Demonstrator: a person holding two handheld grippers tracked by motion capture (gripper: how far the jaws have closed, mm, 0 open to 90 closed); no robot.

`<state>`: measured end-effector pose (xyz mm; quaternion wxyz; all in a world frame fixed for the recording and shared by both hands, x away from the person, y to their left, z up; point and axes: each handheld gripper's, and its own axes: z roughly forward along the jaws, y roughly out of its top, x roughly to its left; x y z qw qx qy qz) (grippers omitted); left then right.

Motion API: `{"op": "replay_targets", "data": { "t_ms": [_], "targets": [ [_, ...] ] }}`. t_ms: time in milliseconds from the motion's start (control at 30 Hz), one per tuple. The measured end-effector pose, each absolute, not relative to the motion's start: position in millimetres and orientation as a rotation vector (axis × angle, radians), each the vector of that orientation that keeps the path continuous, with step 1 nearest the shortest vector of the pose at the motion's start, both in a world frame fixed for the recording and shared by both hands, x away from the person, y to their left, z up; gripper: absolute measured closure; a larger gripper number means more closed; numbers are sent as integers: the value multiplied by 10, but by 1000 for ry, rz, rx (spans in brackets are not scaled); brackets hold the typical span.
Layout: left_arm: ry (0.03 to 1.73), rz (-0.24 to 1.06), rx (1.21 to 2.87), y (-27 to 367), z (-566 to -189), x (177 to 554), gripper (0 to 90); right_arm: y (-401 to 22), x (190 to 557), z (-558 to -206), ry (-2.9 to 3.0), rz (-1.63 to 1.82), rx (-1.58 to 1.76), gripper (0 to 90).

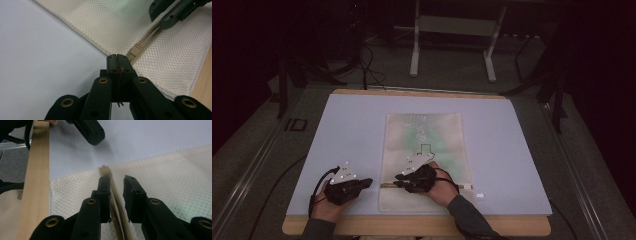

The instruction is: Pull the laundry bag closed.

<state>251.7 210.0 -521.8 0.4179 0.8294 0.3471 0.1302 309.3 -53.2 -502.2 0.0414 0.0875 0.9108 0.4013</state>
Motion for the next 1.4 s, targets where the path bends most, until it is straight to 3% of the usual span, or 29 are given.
{"op": "replay_targets", "data": {
  "t_ms": [667, 767, 1400],
  "targets": [
    [855, 302, 2086, 2110, -5214, 2507, 865, -85, 3168, -5165, 2909, 1140, 201, 759],
    [847, 300, 2091, 2104, -5214, 2505, 866, -82, 3190, -5173, 2922, 1137, 199, 808],
    [759, 243, 2159, 1943, -5265, 2488, 886, -101, 3239, -5212, 2956, 1129, 204, 812]
  ]
}}
